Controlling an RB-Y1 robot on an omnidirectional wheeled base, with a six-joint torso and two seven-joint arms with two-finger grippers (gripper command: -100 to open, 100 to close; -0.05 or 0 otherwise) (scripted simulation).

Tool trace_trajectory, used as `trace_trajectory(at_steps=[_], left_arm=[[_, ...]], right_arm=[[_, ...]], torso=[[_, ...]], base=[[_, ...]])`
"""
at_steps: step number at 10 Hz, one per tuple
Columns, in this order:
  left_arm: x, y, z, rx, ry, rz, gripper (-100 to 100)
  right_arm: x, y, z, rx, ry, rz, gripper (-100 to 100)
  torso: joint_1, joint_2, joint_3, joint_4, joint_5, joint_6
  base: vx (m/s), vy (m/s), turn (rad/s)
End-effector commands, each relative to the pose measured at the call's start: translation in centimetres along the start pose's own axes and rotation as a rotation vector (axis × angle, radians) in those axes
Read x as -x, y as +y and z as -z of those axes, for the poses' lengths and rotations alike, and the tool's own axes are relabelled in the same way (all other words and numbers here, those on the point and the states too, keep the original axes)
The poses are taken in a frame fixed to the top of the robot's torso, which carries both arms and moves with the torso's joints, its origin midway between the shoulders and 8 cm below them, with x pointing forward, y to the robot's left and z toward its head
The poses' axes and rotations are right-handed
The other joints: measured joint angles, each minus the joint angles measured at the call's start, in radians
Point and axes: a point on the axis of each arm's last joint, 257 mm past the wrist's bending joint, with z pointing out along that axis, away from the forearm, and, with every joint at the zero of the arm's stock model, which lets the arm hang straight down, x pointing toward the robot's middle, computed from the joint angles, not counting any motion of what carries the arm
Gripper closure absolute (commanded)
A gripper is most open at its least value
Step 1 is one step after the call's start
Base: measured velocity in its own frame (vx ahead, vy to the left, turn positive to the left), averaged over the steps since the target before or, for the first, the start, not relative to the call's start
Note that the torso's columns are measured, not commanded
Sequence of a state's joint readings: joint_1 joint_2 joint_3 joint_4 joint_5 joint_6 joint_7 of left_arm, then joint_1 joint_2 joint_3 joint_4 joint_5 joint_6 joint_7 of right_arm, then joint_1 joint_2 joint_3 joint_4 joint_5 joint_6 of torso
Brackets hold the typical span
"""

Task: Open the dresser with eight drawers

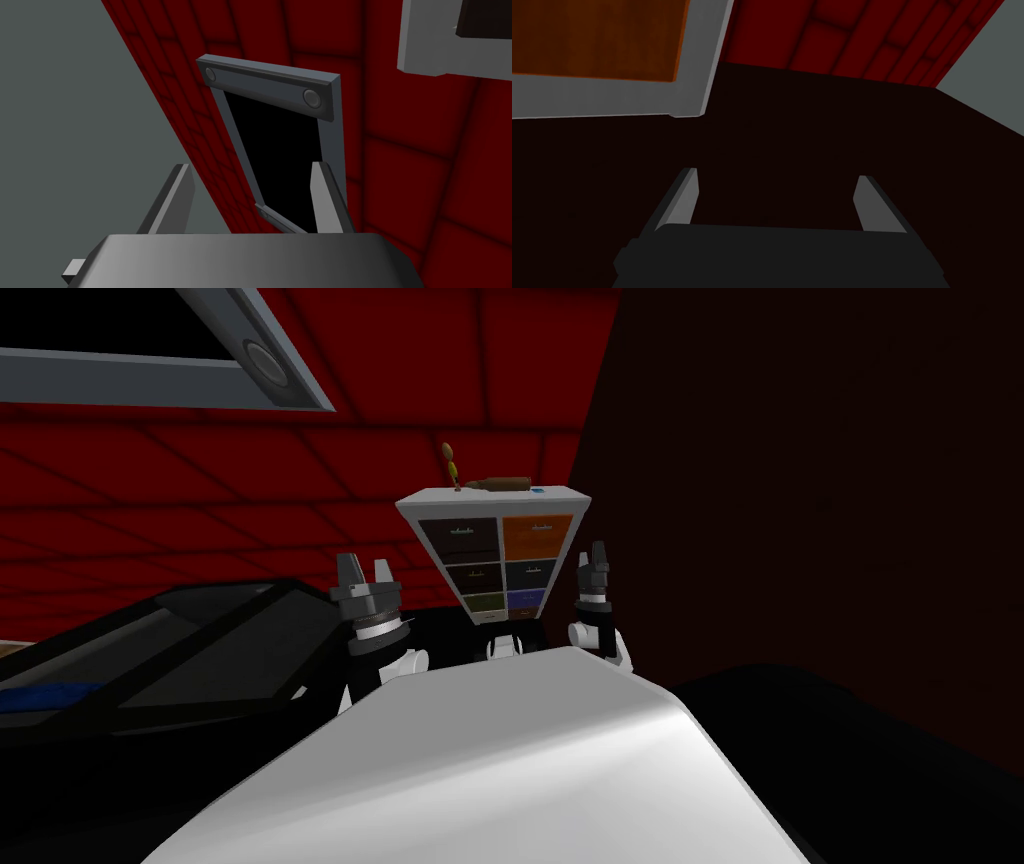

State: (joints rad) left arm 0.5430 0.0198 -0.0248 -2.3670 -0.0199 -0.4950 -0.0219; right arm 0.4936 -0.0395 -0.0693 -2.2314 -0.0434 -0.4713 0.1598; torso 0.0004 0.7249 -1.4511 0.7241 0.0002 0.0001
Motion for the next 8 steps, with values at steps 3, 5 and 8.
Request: trace_trajectory(at_steps=[3,5,8], left_arm=[[0.0,0.0,0.0,0.0,0.0,0.0,0],[0.0,0.0,0.0,0.0,0.0,0.0,0],[0.0,0.0,0.0,0.0,0.0,0.0,0]], right_arm=[[-1.6,-0.7,0.1,0.021,0.095,0.169,-100],[-2.1,-1.0,0.1,0.027,0.115,0.222,-100],[-3.0,-1.7,0.4,0.042,0.156,0.342,-100]], torso=[[0.0,0.012,-0.025,0.013,0.0,0.0],[0.0,0.013,-0.025,0.014,0.0,0.0],[0.0,0.013,-0.025,0.014,0.0,0.0]], base=[[0.024,0.046,-0.078],[0.03,0.056,-0.066],[0.034,0.051,-0.085]])
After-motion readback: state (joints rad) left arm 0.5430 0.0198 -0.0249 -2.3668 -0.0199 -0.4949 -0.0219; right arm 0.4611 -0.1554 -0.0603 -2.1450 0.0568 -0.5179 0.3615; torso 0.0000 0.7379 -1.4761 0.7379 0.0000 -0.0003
